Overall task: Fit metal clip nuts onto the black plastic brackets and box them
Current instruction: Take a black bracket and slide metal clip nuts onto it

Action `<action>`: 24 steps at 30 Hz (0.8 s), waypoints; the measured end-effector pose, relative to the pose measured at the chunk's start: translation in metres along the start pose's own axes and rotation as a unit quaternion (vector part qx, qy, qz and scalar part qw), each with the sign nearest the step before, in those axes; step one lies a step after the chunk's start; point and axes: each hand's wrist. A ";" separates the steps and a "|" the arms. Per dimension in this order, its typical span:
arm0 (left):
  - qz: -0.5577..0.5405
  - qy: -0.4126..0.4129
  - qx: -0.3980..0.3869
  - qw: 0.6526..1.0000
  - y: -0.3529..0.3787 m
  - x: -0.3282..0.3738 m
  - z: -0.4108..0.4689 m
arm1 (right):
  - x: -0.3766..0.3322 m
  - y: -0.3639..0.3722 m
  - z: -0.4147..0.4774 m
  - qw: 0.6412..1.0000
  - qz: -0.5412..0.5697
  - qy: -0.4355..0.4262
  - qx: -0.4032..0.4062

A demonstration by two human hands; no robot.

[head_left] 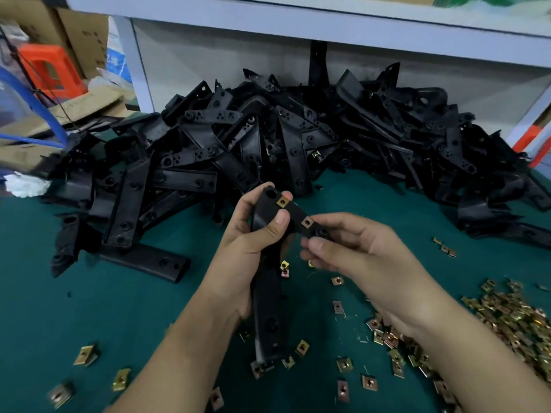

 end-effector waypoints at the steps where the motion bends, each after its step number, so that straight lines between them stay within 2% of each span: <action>1: -0.003 0.005 -0.002 1.000 0.001 0.000 0.000 | -0.003 0.000 0.000 0.999 0.038 0.023 -0.001; 6: -0.027 0.008 -0.004 1.000 0.012 0.003 -0.004 | -0.017 -0.005 -0.007 0.975 0.211 0.066 0.030; 10: -0.004 0.023 0.004 1.000 0.032 0.007 -0.017 | -0.022 -0.011 -0.032 0.961 0.266 0.050 0.047; 13: 0.029 -0.004 -0.006 1.000 0.051 0.004 -0.031 | -0.024 -0.019 -0.059 0.947 0.313 0.042 0.059; 24: 0.116 -0.110 -0.179 0.971 0.155 -0.057 -0.081 | -0.037 -0.100 -0.202 0.903 0.382 0.041 0.190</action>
Point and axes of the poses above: each hand's wrist, its own z-axis towards the middle knuckle, its own y-axis out of the palm, x = y × z, and after that the axes turned 3 degrees about x, right-handed
